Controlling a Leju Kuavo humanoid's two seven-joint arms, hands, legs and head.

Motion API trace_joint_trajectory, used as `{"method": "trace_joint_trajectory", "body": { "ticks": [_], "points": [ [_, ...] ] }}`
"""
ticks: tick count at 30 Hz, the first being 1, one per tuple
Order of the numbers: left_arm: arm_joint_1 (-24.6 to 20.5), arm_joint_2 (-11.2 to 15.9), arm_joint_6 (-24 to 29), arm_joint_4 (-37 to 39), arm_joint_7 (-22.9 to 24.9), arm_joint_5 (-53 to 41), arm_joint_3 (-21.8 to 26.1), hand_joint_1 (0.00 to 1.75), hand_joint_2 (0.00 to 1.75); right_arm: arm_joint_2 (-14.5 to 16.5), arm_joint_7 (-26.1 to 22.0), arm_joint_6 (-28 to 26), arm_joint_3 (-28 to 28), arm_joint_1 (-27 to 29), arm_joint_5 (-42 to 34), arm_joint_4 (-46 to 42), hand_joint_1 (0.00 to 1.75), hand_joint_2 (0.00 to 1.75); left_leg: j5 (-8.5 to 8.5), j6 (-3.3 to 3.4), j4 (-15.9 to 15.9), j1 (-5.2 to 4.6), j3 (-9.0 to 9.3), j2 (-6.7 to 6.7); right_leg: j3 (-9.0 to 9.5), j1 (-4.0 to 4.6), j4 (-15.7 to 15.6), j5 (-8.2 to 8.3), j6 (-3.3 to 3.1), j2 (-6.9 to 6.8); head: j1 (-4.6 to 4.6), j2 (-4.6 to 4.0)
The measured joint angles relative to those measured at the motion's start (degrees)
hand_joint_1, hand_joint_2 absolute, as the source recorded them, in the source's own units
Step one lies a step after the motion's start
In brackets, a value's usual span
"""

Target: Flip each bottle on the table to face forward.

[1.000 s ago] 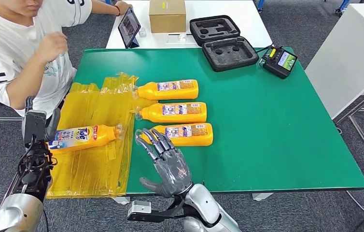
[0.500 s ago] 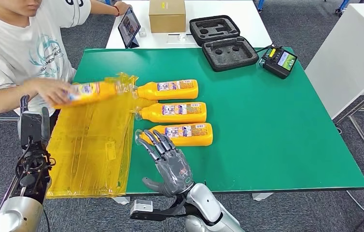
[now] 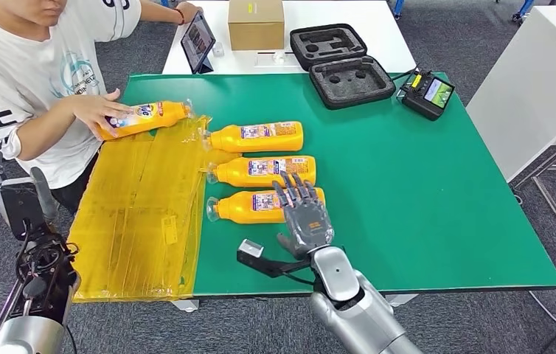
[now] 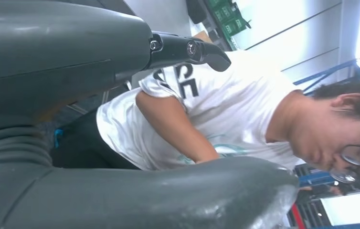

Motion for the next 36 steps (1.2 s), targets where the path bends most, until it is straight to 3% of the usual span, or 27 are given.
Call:
{"method": "trace_joint_trajectory", "body": {
  "ticks": [3, 7, 13, 18, 30, 36],
  "points": [
    [0.7, -0.1, 0.4, -1.9, 0.0, 0.5, -1.1, 0.0, 1.75, -0.6, 0.4, 1.2, -2.5, -2.3, 0.8, 3.0, 0.0, 1.75, 0.0, 0.0, 0.0, 0.0, 0.0, 0.0, -0.01, 0.0, 0.0, 0.01, 0.01, 0.01, 0.0, 0.0],
    [1.3, -0.5, 0.1, -3.8, 0.0, 1.5, -2.2, 0.0, 1.75, -0.7, 0.4, 2.8, -4.3, -6.1, 1.1, 8.7, 0.0, 1.75, 0.0, 0.0, 0.0, 0.02, 0.0, 0.0, -0.01, 0.0, 0.0, 0.01, 0.01, 0.01, -0.01, 0.0],
    [1.6, -2.3, -5.5, -4.7, 0.0, 3.5, -3.8, 0.0, 1.75, 0.4, 0.5, 4.2, -6.3, -12.1, -0.1, 19.0, 0.0, 1.75, 0.02, 0.0, 0.0, 0.02, 0.0, 0.01, -0.02, 0.01, 0.0, 0.01, 0.01, 0.0, -0.01, 0.0],
    [1.3, -3.6, -6.1, -4.6, 0.0, 3.4, -4.9, 0.0, 1.75, 0.9, -0.3, 4.2, -7.3, -14.4, -0.9, 24.5, 0.0, 1.75, 0.02, 0.0, 0.0, 0.0, -0.01, 0.0, -0.02, 0.0, 0.0, 0.01, 0.02, 0.01, -0.01, 0.0],
    [-1.2, -4.8, -6.4, -2.5, 0.0, 3.1, -6.5, 0.0, 1.75, 3.7, -9.8, 9.6, -8.7, -17.7, -6.5, 32.7, 0.0, 1.75, 0.03, 0.0, 0.0, 0.02, -0.02, 0.01, -0.04, 0.02, 0.0, 0.01, 0.01, 0.02, -0.01, 0.0],
    [-2.1, -5.1, -6.4, -1.2, 0.0, 3.1, -7.2, 0.0, 1.75, 5.2, -11.2, 10.3, -8.7, -19.2, -6.9, 34.9, 0.0, 1.75, 0.03, 0.0, 0.0, 0.01, -0.02, 0.01, -0.04, 0.02, 0.0, 0.01, 0.01, 0.02, -0.01, 0.0]
  ]
}}
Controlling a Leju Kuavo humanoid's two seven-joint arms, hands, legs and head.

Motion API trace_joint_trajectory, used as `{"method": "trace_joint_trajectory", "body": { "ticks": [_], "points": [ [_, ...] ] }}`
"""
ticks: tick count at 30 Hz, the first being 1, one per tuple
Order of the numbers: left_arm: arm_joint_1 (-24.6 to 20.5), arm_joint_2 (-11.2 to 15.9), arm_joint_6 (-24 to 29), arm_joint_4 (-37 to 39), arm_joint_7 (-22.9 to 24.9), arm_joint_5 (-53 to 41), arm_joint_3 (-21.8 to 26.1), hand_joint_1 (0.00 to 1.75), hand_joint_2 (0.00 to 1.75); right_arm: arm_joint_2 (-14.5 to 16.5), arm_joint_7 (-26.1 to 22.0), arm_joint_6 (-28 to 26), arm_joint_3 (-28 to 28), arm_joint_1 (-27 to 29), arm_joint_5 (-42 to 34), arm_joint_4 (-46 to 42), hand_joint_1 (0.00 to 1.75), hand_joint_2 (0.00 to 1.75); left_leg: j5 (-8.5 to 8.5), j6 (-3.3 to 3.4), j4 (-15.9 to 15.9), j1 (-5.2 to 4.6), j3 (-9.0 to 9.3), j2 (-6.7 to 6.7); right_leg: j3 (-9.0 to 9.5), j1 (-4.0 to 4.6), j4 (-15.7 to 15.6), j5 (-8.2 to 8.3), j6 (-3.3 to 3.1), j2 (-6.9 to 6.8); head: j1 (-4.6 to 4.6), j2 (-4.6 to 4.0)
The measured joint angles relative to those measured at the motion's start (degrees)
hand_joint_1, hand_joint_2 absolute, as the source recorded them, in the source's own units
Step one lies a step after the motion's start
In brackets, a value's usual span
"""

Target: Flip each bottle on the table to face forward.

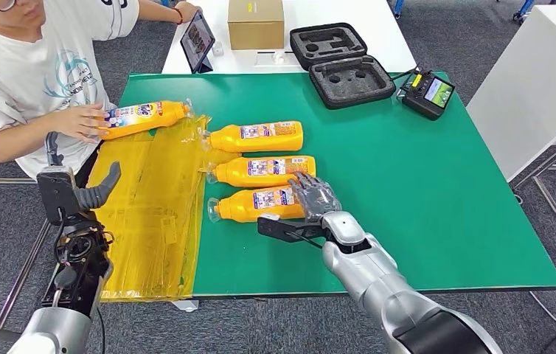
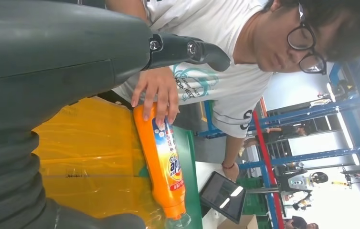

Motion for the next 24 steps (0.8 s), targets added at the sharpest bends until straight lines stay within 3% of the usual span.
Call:
{"method": "trace_joint_trajectory", "body": {
  "ticks": [16, 24],
  "points": [
    [-1.1, -0.2, 0.0, 2.2, 0.0, 0.8, -0.2, 0.0, 1.75, 3.0, 0.0, 6.2, 0.2, -3.7, 0.1, 4.2, 0.0, 1.75, 0.01, 0.0, 0.0, 0.0, -0.01, 0.0, -0.01, 0.0, 0.0, 0.0, 0.0, 0.0, 0.0, 0.0],
    [-1.4, -0.2, -0.5, 3.3, 0.0, 1.6, -0.1, 0.0, 1.75, 2.7, 7.2, 15.5, 0.0, -5.5, -1.7, 6.8, 0.0, 1.75, 0.01, 0.01, 0.0, 0.0, 0.01, 0.0, 0.0, 0.0, 0.0, 0.0, 0.0, -0.03, 0.0, 0.0]
  ]
}}
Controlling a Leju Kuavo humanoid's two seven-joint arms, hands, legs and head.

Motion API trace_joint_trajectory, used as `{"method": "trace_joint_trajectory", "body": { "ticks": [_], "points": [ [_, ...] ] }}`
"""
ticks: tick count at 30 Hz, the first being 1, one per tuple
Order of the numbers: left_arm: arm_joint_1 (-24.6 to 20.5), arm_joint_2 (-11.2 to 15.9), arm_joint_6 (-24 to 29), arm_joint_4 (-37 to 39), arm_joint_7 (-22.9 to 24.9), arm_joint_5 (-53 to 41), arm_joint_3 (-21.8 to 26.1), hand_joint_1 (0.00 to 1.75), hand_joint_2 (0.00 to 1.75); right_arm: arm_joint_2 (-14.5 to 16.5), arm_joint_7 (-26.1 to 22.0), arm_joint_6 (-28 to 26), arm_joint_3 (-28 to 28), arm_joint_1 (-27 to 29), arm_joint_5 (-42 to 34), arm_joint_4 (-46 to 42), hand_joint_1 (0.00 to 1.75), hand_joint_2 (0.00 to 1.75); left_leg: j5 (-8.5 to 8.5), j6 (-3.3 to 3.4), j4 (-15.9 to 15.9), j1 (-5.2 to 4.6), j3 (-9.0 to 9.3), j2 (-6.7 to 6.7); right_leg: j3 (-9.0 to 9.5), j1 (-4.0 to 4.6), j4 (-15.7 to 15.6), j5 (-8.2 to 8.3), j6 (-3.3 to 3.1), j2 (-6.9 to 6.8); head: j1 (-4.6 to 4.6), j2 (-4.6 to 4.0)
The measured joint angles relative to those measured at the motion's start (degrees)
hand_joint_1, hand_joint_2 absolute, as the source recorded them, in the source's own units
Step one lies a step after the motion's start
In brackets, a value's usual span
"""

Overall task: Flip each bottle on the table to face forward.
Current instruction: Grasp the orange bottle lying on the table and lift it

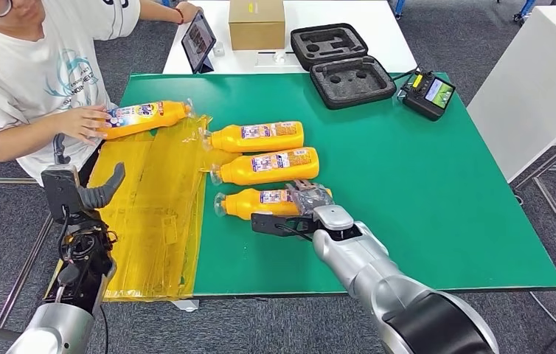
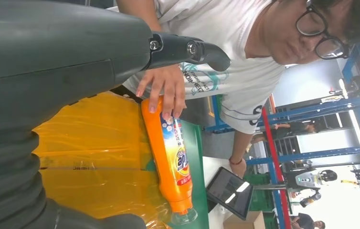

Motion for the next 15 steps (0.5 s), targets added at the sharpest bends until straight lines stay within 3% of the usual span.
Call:
{"method": "trace_joint_trajectory", "body": {
  "ticks": [1, 2, 5, 6, 15],
  "points": [
    [-0.1, 0.0, 0.0, 0.2, 0.0, 0.1, 0.0, 0.0, 1.75, -0.2, 0.6, 1.1, -0.1, -0.3, -0.3, 0.3, 0.04, 1.75, 0.0, 0.0, 0.0, 0.0, 0.01, 0.0, 0.01, 0.0, 0.0, 0.0, 0.0, 0.01, 0.0, 0.0],
    [-0.1, 0.0, 0.0, 0.5, 0.0, 0.2, 0.0, 0.0, 1.75, -0.4, 1.1, 2.0, -0.2, -0.5, -0.6, 0.6, 0.23, 1.75, 0.0, 0.0, 0.0, 0.0, 0.02, 0.0, 0.02, 0.0, 0.0, 0.01, 0.0, 0.02, 0.0, 0.0],
    [-0.5, 0.0, 0.0, 1.1, 0.0, 0.3, 0.0, 0.0, 1.75, -0.8, 1.9, 3.5, -0.6, -1.1, -0.9, 1.3, 1.4, 1.75, 0.01, 0.01, 0.0, 0.0, 0.07, 0.01, 0.05, 0.0, 0.0, 0.01, 0.0, 0.04, 0.0, 0.0],
    [-0.6, 0.0, 0.0, 1.3, 0.0, 0.4, 0.0, 0.0, 1.75, -0.9, 1.9, 3.8, -0.8, -1.2, -1.1, 1.4, 1.64, 1.75, 0.01, 0.01, 0.0, 0.0, 0.08, 0.01, 0.07, 0.0, 0.0, 0.01, 0.0, 0.04, 0.0, 0.0],
    [-0.7, -0.1, -0.1, 1.9, 0.0, 0.9, 0.0, 0.0, 1.75, -1.2, -1.1, 4.3, -1.8, -1.8, -3.7, 1.6, 1.75, 1.75, 0.01, 0.01, 0.0, 0.0, 0.09, 0.01, 0.08, 0.0, 0.0, 0.01, 0.0, 0.03, 0.01, 0.0]
  ]
}}
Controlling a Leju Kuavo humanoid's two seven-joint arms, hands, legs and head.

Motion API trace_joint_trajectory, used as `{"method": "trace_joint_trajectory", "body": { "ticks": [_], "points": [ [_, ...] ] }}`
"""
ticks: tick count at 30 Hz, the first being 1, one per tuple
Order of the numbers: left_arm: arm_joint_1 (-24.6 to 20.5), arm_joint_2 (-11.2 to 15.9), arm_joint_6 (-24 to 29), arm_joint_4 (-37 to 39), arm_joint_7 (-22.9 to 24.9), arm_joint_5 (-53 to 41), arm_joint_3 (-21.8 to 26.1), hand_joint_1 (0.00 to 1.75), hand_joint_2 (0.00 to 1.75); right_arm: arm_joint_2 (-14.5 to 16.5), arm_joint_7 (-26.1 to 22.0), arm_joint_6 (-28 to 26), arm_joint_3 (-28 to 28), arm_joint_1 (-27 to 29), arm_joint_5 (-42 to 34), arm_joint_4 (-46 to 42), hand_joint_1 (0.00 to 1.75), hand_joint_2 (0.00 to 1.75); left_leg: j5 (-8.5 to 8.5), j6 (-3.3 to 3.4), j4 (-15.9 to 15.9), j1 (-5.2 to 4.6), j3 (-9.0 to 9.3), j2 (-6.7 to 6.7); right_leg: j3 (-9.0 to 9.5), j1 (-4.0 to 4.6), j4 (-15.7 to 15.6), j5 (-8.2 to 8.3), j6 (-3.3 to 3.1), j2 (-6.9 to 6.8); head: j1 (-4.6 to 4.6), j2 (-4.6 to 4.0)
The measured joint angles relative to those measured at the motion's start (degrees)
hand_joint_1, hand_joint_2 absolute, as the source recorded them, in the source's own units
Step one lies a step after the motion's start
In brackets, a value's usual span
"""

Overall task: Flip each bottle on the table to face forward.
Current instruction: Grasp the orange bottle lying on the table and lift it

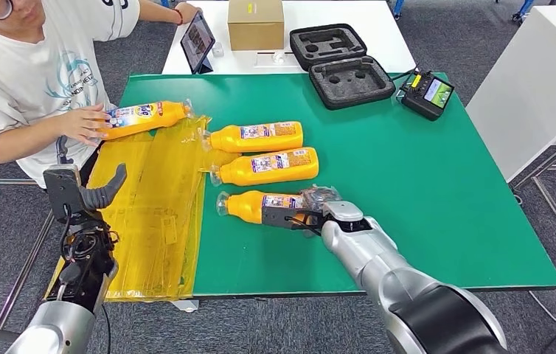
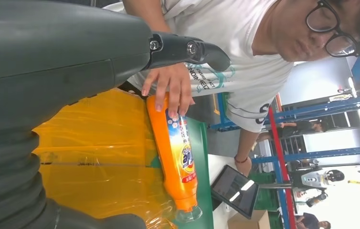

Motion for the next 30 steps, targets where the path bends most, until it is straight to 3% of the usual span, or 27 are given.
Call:
{"method": "trace_joint_trajectory", "body": {
  "ticks": [3, 6, 12, 16, 18, 21, 24, 30],
  "points": [
    [0.0, 0.0, -0.2, 0.0, 0.0, 0.2, 0.0, 0.0, 1.75, -0.1, -2.1, -0.6, -0.6, 0.1, -1.3, 0.0, 1.75, 1.75, 0.0, 0.0, 0.0, 0.0, 0.0, 0.01, 0.0, 0.0, 0.0, 0.0, 0.0, 0.01, -0.01, 0.0],
    [-0.1, 0.0, -0.7, 0.0, 0.0, 0.5, 0.0, 0.0, 1.75, 0.0, -7.2, -1.6, -1.7, 0.5, -4.2, 0.0, 1.75, 1.75, 0.0, 0.0, 0.0, 0.0, 0.0, 0.06, -0.01, 0.0, 0.0, 0.0, 0.0, 0.04, -0.01, 0.0],
    [0.2, -0.1, -3.6, 0.0, 0.0, 2.8, 0.1, 0.0, 1.75, 0.8, -24.9, -3.7, -4.8, 3.3, -12.9, -1.7, 1.75, 1.75, 0.0, 0.0, 0.0, 0.02, -0.04, 0.04, -0.05, 0.01, 0.0, 0.0, 0.0, 0.04, -0.02, 0.0],
    [0.5, -0.2, -4.8, 0.0, 0.0, 4.0, 0.3, 0.0, 1.75, 1.2, -27.8, -4.4, -6.3, 4.3, -14.7, -2.7, 1.75, 1.75, 0.0, 0.0, 0.0, 0.02, -0.08, 0.02, -0.05, 0.02, 0.0, 0.0, 0.0, 0.02, 0.0, 0.0],
    [0.9, -0.3, -7.5, 0.1, 0.1, 6.9, 0.9, 0.0, 1.75, 1.4, -31.7, -5.6, -7.1, 5.3, -17.9, -3.7, 1.75, 1.75, 0.0, 0.0, 0.0, 0.01, -0.1, 0.02, -0.05, 0.01, 0.0, 0.0, 0.0, 0.03, -0.01, 0.0],
    [2.7, -0.5, -15.7, 0.3, 2.0, 15.9, 2.2, 0.0, 1.75, 2.2, -38.7, -7.9, -8.4, 8.0, -27.0, -7.9, 1.75, 1.75, -0.01, 0.0, 0.0, -0.01, -0.1, 0.02, -0.06, 0.0, 0.0, -0.01, 0.0, 0.05, -0.01, 0.0],
    [6.3, -0.5, -21.7, -0.2, 4.5, 22.9, 3.4, 0.0, 1.75, 2.5, -40.5, -9.3, -8.6, 12.1, -34.7, -14.2, 1.75, 1.75, -0.04, -0.01, 0.0, -0.02, -0.15, 0.03, -0.13, 0.0, 0.0, -0.03, 0.0, 0.05, -0.01, 0.0],
    [9.4, -0.5, -22.9, -1.0, 5.3, 25.0, 4.3, 0.0, 1.75, 2.4, -40.1, -10.5, -7.1, 15.8, -39.3, -20.6, 1.75, 1.75, -0.04, -0.02, 0.0, -0.01, -0.3, 0.01, -0.27, 0.0, 0.0, -0.03, 0.0, 0.03, -0.01, 0.0]
  ]
}}
